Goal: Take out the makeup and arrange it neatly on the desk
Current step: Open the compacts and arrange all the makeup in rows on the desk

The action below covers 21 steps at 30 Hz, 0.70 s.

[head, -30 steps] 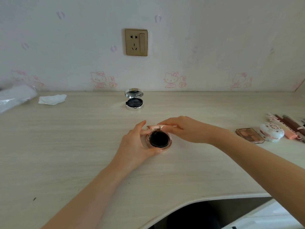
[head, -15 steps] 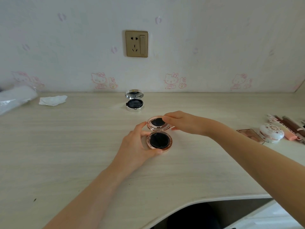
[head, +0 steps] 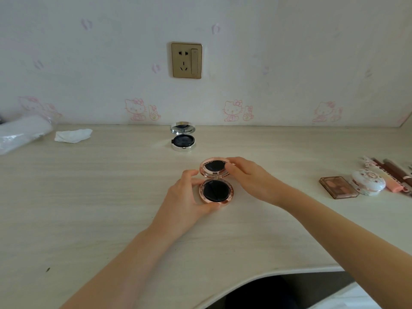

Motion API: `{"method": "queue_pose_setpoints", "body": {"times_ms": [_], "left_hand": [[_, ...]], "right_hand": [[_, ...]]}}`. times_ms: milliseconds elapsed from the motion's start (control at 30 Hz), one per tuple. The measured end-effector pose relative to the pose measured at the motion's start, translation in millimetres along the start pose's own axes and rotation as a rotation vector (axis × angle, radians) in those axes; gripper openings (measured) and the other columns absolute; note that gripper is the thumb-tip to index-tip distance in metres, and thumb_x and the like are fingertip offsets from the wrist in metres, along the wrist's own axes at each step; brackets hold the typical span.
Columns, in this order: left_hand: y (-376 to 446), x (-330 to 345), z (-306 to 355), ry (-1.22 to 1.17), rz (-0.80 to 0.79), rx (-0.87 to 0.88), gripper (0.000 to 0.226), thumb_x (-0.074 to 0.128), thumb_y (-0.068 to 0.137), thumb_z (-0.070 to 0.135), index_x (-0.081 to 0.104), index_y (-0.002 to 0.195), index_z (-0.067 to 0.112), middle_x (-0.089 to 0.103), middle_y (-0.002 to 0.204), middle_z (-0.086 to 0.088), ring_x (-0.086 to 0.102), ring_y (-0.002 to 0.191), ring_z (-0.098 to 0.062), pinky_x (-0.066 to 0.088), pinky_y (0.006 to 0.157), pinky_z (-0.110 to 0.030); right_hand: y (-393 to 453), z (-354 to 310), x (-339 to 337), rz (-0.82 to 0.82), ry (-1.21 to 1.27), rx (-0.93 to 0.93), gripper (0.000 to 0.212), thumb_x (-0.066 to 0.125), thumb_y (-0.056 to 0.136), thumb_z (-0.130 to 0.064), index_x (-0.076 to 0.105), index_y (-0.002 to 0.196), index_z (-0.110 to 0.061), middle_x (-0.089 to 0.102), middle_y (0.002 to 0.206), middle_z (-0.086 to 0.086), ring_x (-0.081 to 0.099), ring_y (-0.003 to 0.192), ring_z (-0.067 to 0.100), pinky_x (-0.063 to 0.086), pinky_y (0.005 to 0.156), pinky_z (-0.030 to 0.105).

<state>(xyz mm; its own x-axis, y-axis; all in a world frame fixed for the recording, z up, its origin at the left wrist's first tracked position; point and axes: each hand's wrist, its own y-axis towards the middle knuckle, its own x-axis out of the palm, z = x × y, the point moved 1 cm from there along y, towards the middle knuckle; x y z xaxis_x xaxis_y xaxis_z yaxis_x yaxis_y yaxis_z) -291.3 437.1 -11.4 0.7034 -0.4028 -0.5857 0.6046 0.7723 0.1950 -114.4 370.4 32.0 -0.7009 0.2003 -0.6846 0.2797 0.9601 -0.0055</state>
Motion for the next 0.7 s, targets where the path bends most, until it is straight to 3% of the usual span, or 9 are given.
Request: {"method": "queue_pose_setpoints", "body": {"times_ms": [100, 167, 267, 367, 533, 633, 700], "left_hand": [[-3, 1, 0, 0.038, 0.002, 0.013, 0.075, 0.072, 0.053, 0.063, 0.035, 0.109, 0.030, 0.062, 0.114, 0.016, 0.053, 0.105, -0.004, 0.033, 0.078, -0.007], [-4, 1, 0, 0.082, 0.011, 0.030, 0.068, 0.070, 0.055, 0.065, 0.040, 0.104, 0.028, 0.062, 0.112, 0.014, 0.055, 0.104, -0.006, 0.038, 0.080, -0.017], [-5, 2, -1, 0.129, 0.019, 0.062, 0.060, 0.074, 0.064, 0.060, 0.046, 0.106, 0.027, 0.063, 0.109, 0.013, 0.056, 0.104, -0.007, 0.045, 0.086, -0.028], [-5, 1, -1, 0.141, 0.018, 0.078, 0.062, 0.075, 0.067, 0.059, 0.049, 0.114, 0.027, 0.061, 0.117, 0.013, 0.054, 0.112, -0.005, 0.044, 0.094, -0.029], [-6, -3, 1, 0.182, 0.022, 0.159, 0.051, 0.073, 0.073, 0.054, 0.058, 0.117, 0.033, 0.064, 0.113, 0.017, 0.056, 0.105, -0.001, 0.042, 0.089, -0.018], [-6, -3, 2, 0.198, 0.012, 0.205, 0.047, 0.072, 0.078, 0.046, 0.059, 0.121, 0.032, 0.064, 0.116, 0.015, 0.056, 0.106, -0.002, 0.040, 0.089, -0.014], [-5, -3, 2, 0.215, -0.005, 0.216, 0.047, 0.069, 0.080, 0.046, 0.058, 0.124, 0.033, 0.063, 0.118, 0.016, 0.055, 0.108, -0.002, 0.041, 0.091, -0.018]], "right_hand": [[-9, 10, 9, 0.055, 0.081, 0.057, 0.044, 0.043, 0.097, -0.038, 0.042, 0.139, -0.023, 0.059, 0.127, -0.009, 0.053, 0.116, 0.010, 0.038, 0.088, 0.023], [-15, 14, 16, 0.080, 0.078, 0.069, 0.052, 0.049, 0.096, -0.035, 0.034, 0.144, -0.021, 0.056, 0.131, -0.010, 0.050, 0.120, 0.010, 0.035, 0.089, 0.020], [-27, 18, 29, 0.154, -0.053, 0.041, 0.067, 0.054, 0.094, -0.033, 0.020, 0.149, -0.018, 0.050, 0.136, -0.008, 0.043, 0.127, 0.014, 0.029, 0.094, 0.018], [-38, 22, 40, 0.195, -0.147, -0.023, 0.071, 0.054, 0.093, -0.036, 0.016, 0.150, -0.019, 0.048, 0.138, -0.010, 0.039, 0.129, 0.012, 0.029, 0.098, 0.019], [-46, 23, 43, 0.250, -0.235, -0.196, 0.046, 0.054, 0.091, -0.038, 0.044, 0.134, -0.026, 0.053, 0.128, -0.010, 0.044, 0.123, 0.010, 0.034, 0.099, 0.019], [-46, 21, 45, 0.244, -0.297, -0.259, 0.051, 0.058, 0.090, -0.039, 0.046, 0.136, -0.022, 0.051, 0.131, -0.007, 0.042, 0.124, 0.012, 0.033, 0.105, 0.024], [-47, 21, 46, 0.252, -0.320, -0.278, 0.050, 0.057, 0.092, -0.037, 0.046, 0.137, -0.020, 0.051, 0.132, -0.006, 0.042, 0.125, 0.015, 0.033, 0.106, 0.026]]}}
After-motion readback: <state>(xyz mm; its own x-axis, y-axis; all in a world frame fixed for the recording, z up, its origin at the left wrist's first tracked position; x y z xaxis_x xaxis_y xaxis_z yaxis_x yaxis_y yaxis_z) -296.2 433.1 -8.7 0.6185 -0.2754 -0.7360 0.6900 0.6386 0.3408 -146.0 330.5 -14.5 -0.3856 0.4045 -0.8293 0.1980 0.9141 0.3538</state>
